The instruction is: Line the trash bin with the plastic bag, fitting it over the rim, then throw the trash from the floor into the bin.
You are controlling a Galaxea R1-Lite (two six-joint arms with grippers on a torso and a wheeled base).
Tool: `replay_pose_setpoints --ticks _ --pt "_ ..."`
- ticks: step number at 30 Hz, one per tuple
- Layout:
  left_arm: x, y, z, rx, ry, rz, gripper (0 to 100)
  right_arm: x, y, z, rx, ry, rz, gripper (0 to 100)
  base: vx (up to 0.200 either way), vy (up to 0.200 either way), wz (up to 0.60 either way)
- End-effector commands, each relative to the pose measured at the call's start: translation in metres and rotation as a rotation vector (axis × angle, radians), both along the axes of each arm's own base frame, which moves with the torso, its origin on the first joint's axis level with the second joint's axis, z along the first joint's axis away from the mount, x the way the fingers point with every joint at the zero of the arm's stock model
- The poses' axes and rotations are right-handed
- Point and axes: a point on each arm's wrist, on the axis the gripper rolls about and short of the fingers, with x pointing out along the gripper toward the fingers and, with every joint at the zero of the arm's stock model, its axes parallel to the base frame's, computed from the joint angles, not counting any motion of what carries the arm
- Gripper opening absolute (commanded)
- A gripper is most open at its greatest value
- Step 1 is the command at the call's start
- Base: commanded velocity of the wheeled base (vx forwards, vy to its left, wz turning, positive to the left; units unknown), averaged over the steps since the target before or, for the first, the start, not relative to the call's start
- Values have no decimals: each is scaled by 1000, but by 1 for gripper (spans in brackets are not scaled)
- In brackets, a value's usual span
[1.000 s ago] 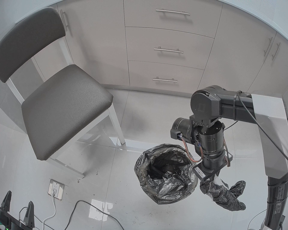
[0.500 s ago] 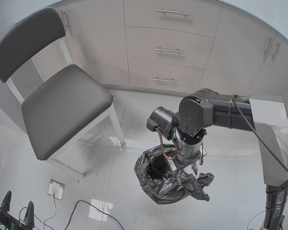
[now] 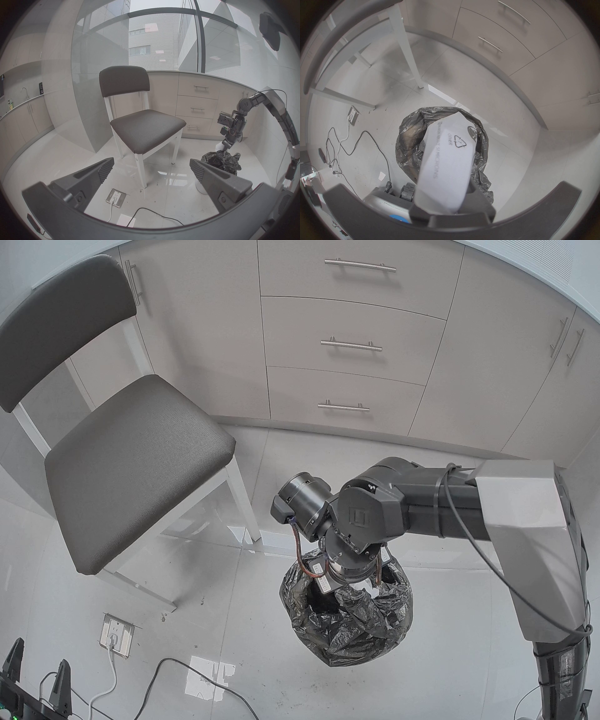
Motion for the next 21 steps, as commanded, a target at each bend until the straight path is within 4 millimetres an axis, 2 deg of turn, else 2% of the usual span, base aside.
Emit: replay_pose_setpoints --ticks 1,15,16,21 --pt "0 0 -5 0 2 0 100 1 3 -10 -17 12 5 0 0 0 0" --pt "0 0 -5 0 2 0 100 7 0 -18 -28 24 -17 0 0 0 0" --pt "0 0 -5 0 2 0 100 7 0 -19 -30 24 -17 100 0 0 0" --pt "0 0 -5 0 2 0 100 7 -1 -19 -27 24 -22 100 0 0 0"
